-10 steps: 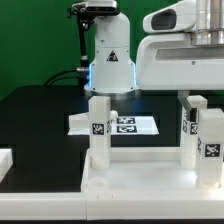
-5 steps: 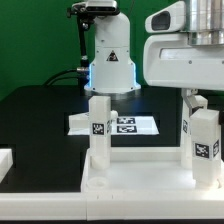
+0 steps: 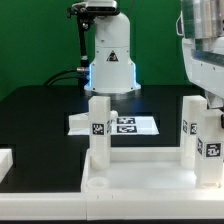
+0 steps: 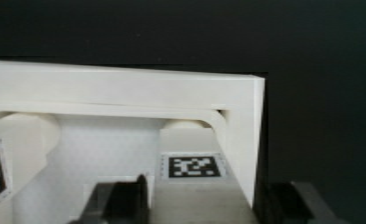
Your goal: Assemble desk
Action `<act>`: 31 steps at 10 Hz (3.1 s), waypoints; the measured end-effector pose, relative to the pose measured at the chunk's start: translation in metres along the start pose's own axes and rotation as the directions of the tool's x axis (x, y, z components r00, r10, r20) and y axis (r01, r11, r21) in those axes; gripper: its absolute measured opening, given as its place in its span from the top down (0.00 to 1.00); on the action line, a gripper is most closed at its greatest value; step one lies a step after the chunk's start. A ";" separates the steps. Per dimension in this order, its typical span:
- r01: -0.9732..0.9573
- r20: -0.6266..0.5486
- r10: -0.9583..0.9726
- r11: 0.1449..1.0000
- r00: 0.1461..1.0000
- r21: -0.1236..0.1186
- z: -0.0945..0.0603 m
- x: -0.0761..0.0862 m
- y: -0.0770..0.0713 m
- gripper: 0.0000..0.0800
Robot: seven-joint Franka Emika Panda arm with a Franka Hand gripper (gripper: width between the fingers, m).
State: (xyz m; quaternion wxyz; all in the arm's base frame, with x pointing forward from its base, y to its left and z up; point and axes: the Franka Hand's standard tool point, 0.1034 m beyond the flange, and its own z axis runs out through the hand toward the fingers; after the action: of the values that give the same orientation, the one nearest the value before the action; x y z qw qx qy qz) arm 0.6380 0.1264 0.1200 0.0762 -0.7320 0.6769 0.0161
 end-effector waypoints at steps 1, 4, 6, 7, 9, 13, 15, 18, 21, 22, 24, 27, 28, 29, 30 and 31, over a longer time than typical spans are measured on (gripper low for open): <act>0.095 -0.007 -0.095 0.995 0.995 -0.011 0.001 0.001 0.002 0.64; 0.456 -0.030 -0.456 0.890 0.890 -0.008 0.001 0.005 0.003 0.20; 0.541 -0.044 -0.540 0.841 0.840 -0.003 0.002 0.008 0.004 0.19; 0.598 -0.044 -0.598 0.802 0.801 -0.006 0.002 0.009 0.004 0.19; 0.838 -0.086 -0.839 0.543 0.537 -0.061 0.001 0.015 -0.001 0.19; 0.919 -0.088 -0.924 0.380 0.372 -0.105 0.001 0.012 -0.003 0.20; 0.875 -0.098 -0.879 0.475 0.467 -0.096 0.001 0.012 -0.002 0.64; 0.626 -0.126 -0.627 0.778 0.768 -0.054 0.002 0.016 -0.002 0.64; 0.114 -0.096 -0.111 0.993 0.989 0.024 0.002 0.022 0.002 0.64; 0.011 -0.082 -0.008 0.999 0.997 0.034 0.002 0.023 0.002 0.64; 0.154 -0.095 -0.152 0.988 0.984 0.019 0.002 0.023 0.002 0.64; 0.581 -0.111 -0.578 0.814 0.808 -0.009 0.003 0.008 0.000 0.34; 0.621 -0.121 -0.617 0.784 0.778 -0.005 0.005 0.007 0.002 0.22; 0.659 -0.121 -0.655 0.752 0.746 -0.013 0.005 0.010 0.002 0.20; 0.723 -0.122 -0.720 0.691 0.684 -0.024 0.005 0.010 0.002 0.20; 0.791 -0.123 -0.789 0.610 0.602 -0.037 0.004 0.011 0.001 0.19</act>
Offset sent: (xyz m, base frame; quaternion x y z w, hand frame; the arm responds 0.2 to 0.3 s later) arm -0.0042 0.0010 0.0057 -0.0073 0.0026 -0.4208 0.9071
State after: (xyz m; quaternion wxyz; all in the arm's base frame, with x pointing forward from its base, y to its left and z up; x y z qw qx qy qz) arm 0.6384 0.1160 0.1146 0.0401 -0.9541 0.2878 -0.0729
